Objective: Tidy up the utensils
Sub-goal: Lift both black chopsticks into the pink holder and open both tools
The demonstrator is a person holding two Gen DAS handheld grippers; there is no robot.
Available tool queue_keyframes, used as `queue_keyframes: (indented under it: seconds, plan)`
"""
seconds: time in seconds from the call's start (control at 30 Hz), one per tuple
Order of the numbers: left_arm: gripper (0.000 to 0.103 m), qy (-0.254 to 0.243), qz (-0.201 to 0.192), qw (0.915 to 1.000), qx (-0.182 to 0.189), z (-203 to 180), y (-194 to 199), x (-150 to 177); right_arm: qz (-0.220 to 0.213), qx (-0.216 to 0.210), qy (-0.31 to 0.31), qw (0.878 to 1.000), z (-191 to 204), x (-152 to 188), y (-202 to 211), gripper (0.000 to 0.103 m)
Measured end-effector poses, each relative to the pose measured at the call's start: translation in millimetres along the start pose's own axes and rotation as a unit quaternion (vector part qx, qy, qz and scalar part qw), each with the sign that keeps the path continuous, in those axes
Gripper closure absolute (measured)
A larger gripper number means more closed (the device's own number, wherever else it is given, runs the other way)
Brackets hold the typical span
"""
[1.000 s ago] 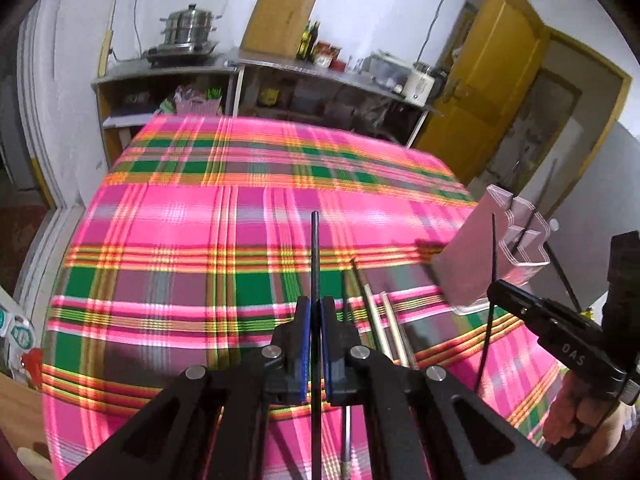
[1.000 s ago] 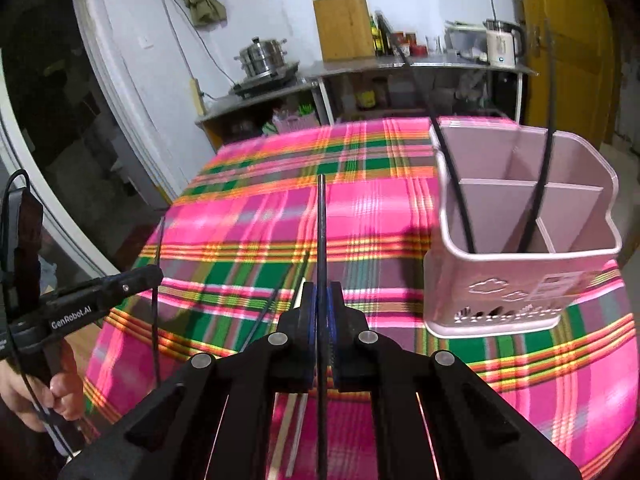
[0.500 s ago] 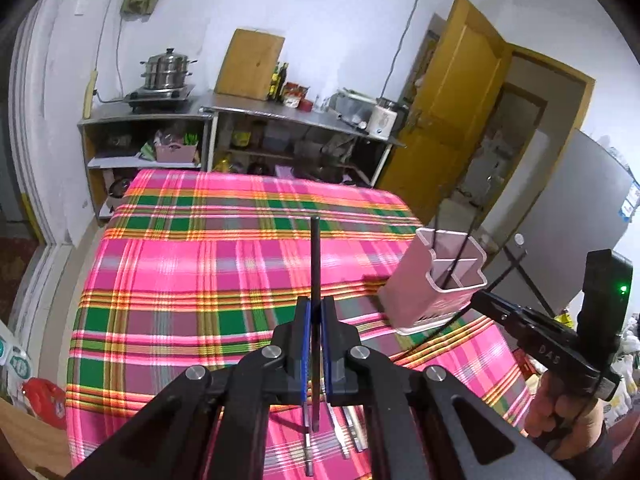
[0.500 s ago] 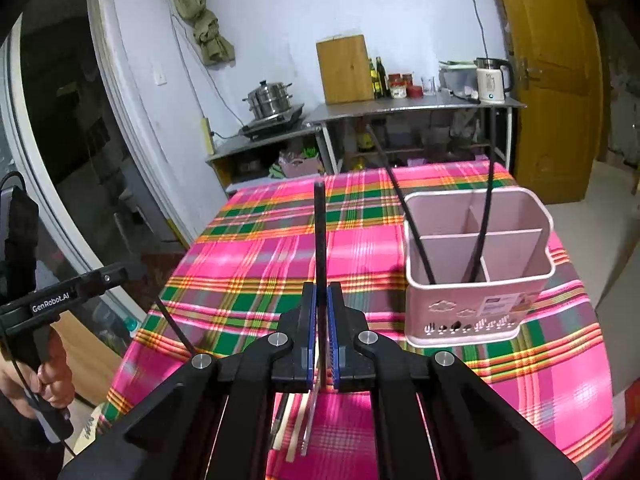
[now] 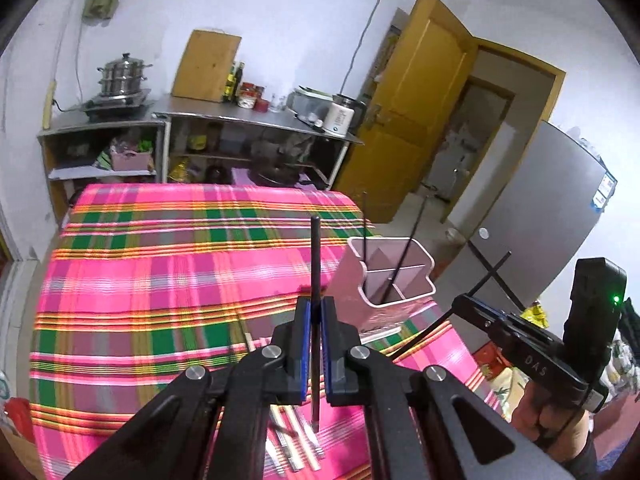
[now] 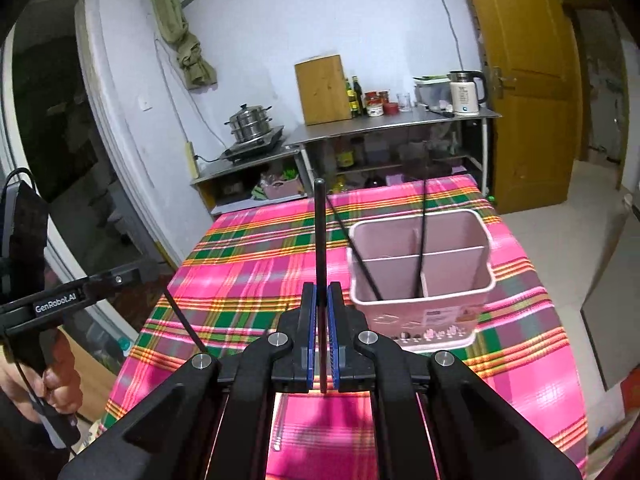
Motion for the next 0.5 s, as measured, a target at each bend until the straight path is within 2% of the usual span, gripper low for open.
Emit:
queue_keyframes:
  seconds: [0.27,0.5]
  plan:
    - [0.099,0.000,0.007,0.9994,0.034,-26.3,-34.8,-16.5,-0.013,0.019,-0.018,1.000,-28.1,-14.7,10.3,0.097]
    - [0.099,-0.013,-0.024,0.9979,0.059,-52.8,-40.2,-58.1,-0.055,0.029,-0.033,0.998,-47.6,-53.5,29.5,0.097]
Point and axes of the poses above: each gripper's, at about its wrist camera, not at the fingertips, and y roughly against the way its jaws point, z to its left, x to its underside, the point moved 4 cm from there along -y, roughly the way its jaws point, and after that the axes turned 11 degrees about x, right-handed, at the moved point
